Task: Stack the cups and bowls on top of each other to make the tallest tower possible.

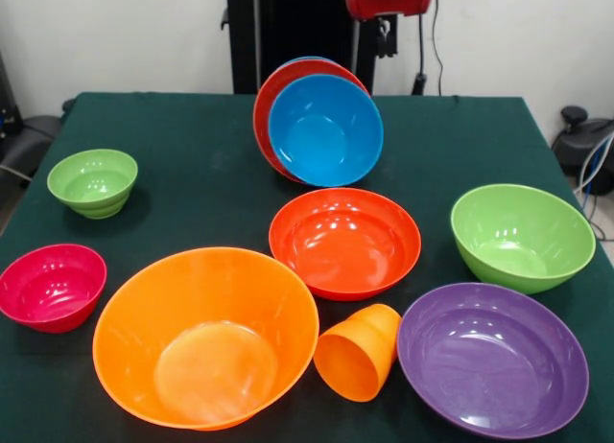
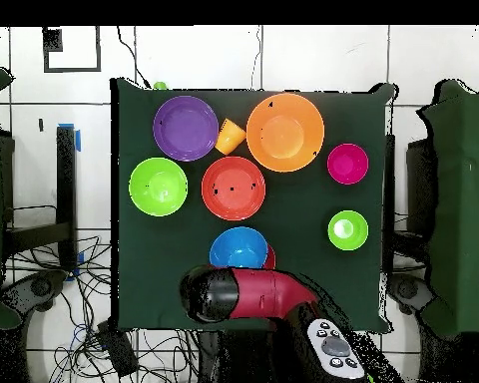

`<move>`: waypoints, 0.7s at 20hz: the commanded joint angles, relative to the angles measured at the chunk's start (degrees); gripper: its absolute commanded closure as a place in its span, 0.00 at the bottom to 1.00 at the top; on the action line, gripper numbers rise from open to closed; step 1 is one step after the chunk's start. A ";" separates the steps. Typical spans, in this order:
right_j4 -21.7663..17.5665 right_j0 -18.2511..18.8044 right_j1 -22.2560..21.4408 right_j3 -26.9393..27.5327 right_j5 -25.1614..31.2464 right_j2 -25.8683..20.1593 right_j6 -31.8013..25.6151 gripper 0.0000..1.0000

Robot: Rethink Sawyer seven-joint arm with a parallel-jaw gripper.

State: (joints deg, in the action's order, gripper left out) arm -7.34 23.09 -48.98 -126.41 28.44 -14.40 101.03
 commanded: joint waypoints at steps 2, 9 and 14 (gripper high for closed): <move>-0.83 -0.57 3.08 -1.43 -0.22 -2.16 3.97 1.00; -6.92 -1.16 -1.18 4.30 5.55 1.55 -0.06 1.00; -10.77 -0.15 -1.69 6.46 5.50 1.90 -2.01 1.00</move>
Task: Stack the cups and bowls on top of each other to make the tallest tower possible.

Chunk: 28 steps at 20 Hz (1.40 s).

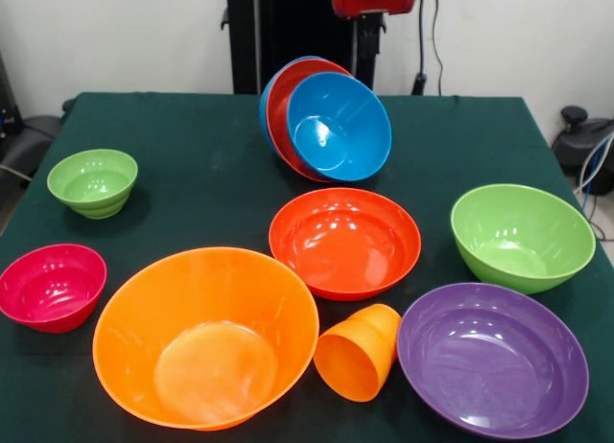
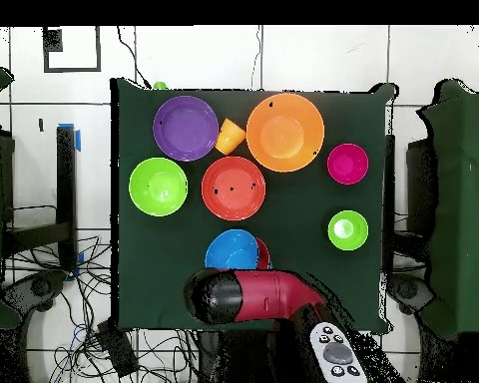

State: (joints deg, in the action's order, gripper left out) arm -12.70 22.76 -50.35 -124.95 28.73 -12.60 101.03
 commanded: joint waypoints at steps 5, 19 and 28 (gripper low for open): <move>-6.26 2.03 -0.14 5.03 4.53 -0.91 -2.56 1.00; -11.65 3.84 2.45 9.00 1.27 -2.23 -3.73 1.00; -11.49 6.55 4.27 15.03 5.23 -4.26 -5.59 1.00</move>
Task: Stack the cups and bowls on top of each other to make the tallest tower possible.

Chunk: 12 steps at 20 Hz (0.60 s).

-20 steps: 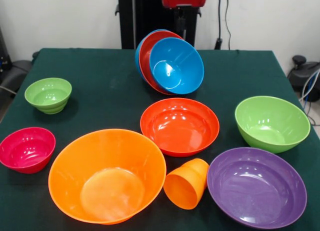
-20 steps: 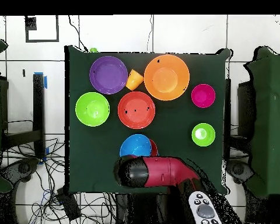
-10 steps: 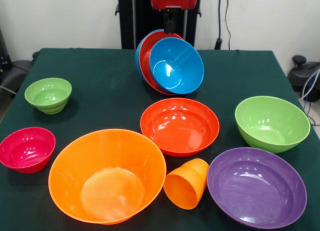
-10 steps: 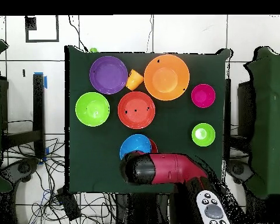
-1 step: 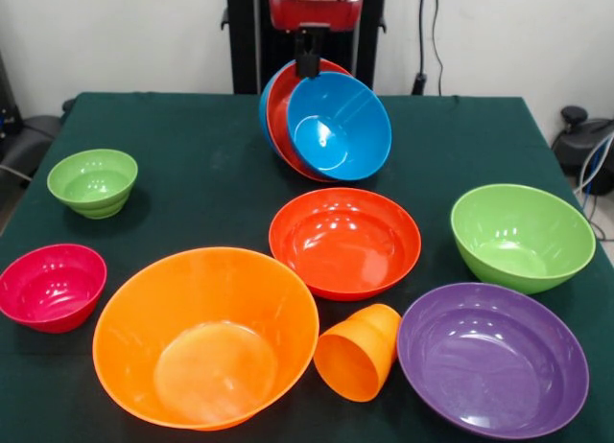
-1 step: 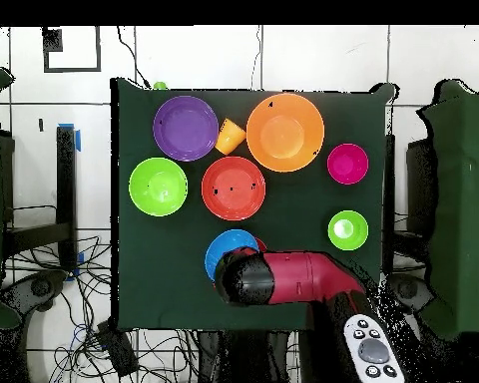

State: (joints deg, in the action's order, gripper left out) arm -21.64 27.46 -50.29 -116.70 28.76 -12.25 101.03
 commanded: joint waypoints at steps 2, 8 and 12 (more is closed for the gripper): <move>-2.41 2.43 4.29 7.53 6.23 -5.15 -6.40 1.00; -2.86 3.39 4.97 9.60 7.70 -6.38 -7.94 1.00; -2.68 4.23 5.56 11.54 9.07 -7.69 -9.17 1.00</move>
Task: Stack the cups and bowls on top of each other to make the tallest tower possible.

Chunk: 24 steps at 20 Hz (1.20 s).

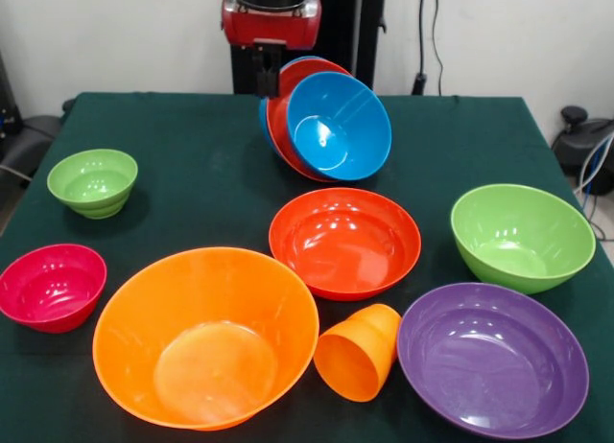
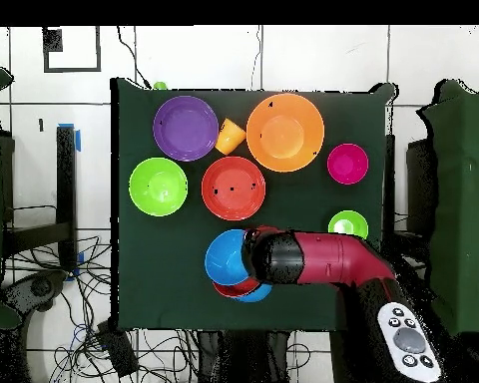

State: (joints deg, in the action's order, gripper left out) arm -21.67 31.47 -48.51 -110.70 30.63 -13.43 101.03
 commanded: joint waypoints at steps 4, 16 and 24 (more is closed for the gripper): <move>-3.78 1.65 4.96 7.96 8.47 -8.36 -11.93 1.00; -4.83 -2.42 10.48 16.39 10.61 -7.89 -7.20 1.00; -4.56 -2.32 12.10 15.72 9.65 -6.84 -6.28 1.00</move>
State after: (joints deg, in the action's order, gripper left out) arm -21.83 30.29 -39.64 -97.17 36.74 -17.61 101.03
